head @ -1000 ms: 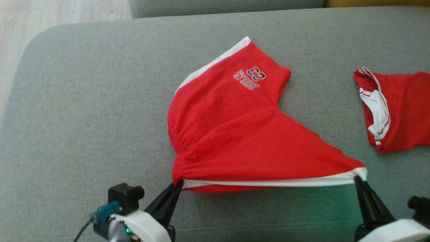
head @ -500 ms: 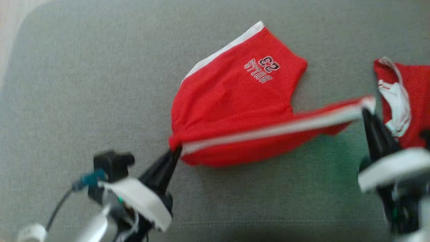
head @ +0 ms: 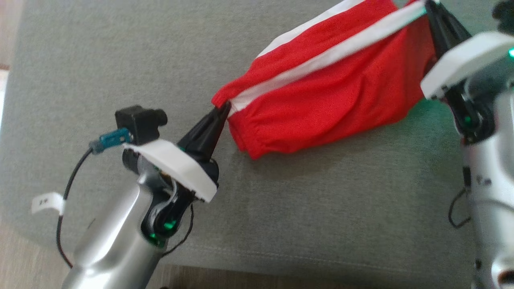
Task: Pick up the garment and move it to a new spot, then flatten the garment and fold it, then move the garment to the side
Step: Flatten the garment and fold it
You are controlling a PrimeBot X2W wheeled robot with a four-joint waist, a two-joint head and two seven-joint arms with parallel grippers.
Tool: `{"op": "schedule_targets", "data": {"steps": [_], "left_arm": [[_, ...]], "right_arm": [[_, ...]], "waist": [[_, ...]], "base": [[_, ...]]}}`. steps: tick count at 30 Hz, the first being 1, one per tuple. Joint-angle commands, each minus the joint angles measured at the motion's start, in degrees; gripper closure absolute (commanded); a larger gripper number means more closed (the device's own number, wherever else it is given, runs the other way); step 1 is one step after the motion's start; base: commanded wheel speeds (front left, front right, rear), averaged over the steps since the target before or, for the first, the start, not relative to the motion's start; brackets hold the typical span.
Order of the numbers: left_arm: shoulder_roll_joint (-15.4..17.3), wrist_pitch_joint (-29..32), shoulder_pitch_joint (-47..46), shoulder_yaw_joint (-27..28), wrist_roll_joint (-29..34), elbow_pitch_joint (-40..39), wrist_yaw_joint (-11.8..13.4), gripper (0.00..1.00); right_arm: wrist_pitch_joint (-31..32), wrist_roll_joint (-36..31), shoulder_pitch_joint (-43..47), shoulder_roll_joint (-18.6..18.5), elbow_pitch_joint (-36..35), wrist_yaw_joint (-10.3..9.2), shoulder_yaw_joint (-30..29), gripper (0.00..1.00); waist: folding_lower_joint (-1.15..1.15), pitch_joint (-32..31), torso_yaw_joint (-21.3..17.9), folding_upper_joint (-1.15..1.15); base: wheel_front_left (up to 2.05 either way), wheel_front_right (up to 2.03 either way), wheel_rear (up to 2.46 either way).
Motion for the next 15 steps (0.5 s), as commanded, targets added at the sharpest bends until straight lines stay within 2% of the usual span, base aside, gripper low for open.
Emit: {"op": "schedule_targets", "data": {"steps": [1,9,10,11,12,13,14,15], "left_arm": [[0.1,-1.2,-2.9,2.1,-0.2,0.1,-0.8,1.00],[-2.7,-4.5,-8.7,1.2,-0.3,9.4,-3.3,1.00],[-3.1,-4.7,-9.2,1.0,-0.5,10.5,-3.5,1.00],[-3.5,-4.9,-9.6,0.8,-0.7,11.5,-3.7,1.00],[-3.7,-5.3,-10.0,0.7,-0.8,12.3,-3.9,0.73],[-3.7,-5.3,-10.0,0.7,-0.8,12.3,-3.9,0.73],[-3.9,-5.7,-10.2,0.6,-0.9,13.2,-4.0,0.41],[-4.1,-6.1,-10.4,0.5,-1.0,14.0,-4.1,0.00]], "right_arm": [[-1.4,0.4,-3.3,-0.4,1.0,0.20,2.3,1.00],[-8.6,1.7,-12.8,-1.5,15.3,0.20,7.9,1.00],[-9.8,1.9,-13.6,-1.6,16.5,0.20,8.9,0.93],[-11.1,2.2,-14.1,-1.6,17.5,0.20,9.7,0.53],[-12.1,2.6,-14.5,-1.6,18.7,0.20,10.4,0.09],[-12.1,2.6,-14.5,-1.6,18.7,0.20,10.4,0.09],[-13.3,2.9,-14.9,-1.7,19.7,0.20,11.1,0.00],[-14.8,3.3,-15.1,-1.8,20.4,0.20,11.7,0.00]], "waist": [[-0.01,2.0,2.2,0.00],[-0.01,3.6,3.8,0.00],[-0.01,3.6,3.9,0.00],[-0.01,3.6,3.9,0.00],[-0.01,3.6,3.8,0.00],[-0.01,3.6,3.8,0.00],[-0.01,3.5,3.7,0.00],[-0.01,3.4,3.7,0.00]], "base": [[0.00,0.00,0.00],[0.00,0.00,0.00],[0.00,0.00,0.00],[0.00,0.00,0.00],[0.00,0.00,0.00],[0.00,0.00,0.00],[0.00,0.00,0.00],[0.00,0.00,0.00]]}}
